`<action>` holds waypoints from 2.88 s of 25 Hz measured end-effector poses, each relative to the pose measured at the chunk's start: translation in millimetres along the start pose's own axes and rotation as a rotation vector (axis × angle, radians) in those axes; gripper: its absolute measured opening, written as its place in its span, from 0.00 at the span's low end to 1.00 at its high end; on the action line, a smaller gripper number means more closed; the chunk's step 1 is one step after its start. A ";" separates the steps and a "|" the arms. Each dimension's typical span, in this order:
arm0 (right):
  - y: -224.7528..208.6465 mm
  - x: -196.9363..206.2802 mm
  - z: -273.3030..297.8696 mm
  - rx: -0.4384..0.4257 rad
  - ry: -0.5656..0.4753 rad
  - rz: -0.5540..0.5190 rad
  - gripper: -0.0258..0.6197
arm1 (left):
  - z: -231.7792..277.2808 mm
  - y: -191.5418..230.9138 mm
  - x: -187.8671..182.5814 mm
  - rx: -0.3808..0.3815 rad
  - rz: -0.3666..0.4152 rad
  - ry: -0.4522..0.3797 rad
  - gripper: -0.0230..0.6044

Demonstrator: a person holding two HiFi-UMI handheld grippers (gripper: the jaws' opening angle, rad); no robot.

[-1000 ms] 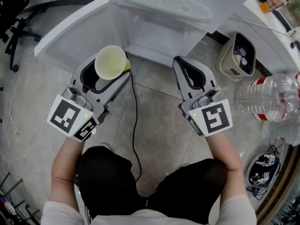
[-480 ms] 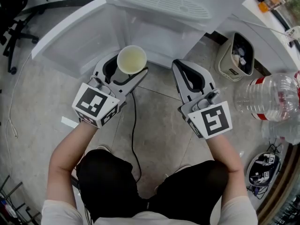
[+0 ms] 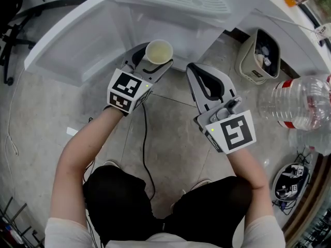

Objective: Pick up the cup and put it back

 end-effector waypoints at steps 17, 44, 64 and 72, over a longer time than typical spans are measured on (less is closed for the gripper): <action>-21.8 27.1 -22.1 0.059 0.069 0.046 0.07 | 127.5 44.8 38.9 -0.040 -0.058 0.152 0.55; -35.5 38.5 -27.6 0.066 0.072 0.089 0.07 | 157.9 61.1 91.8 -0.068 -0.129 0.343 0.65; -2.9 -1.8 9.4 0.030 -0.003 -0.001 0.07 | 64.7 59.5 93.4 -0.118 0.071 0.322 0.15; -11.1 -14.5 15.0 -0.014 0.059 -0.127 0.07 | 23.5 58.4 72.1 0.028 -0.108 0.240 0.07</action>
Point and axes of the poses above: the fingertips, and each gripper's own axes: z forward along the fingers, y to its left, x out of its underside, the point moved 5 cm from there along -z, backward along the fingers, and after that the axes turned 12 degrees about y, right-handed, at the moved point
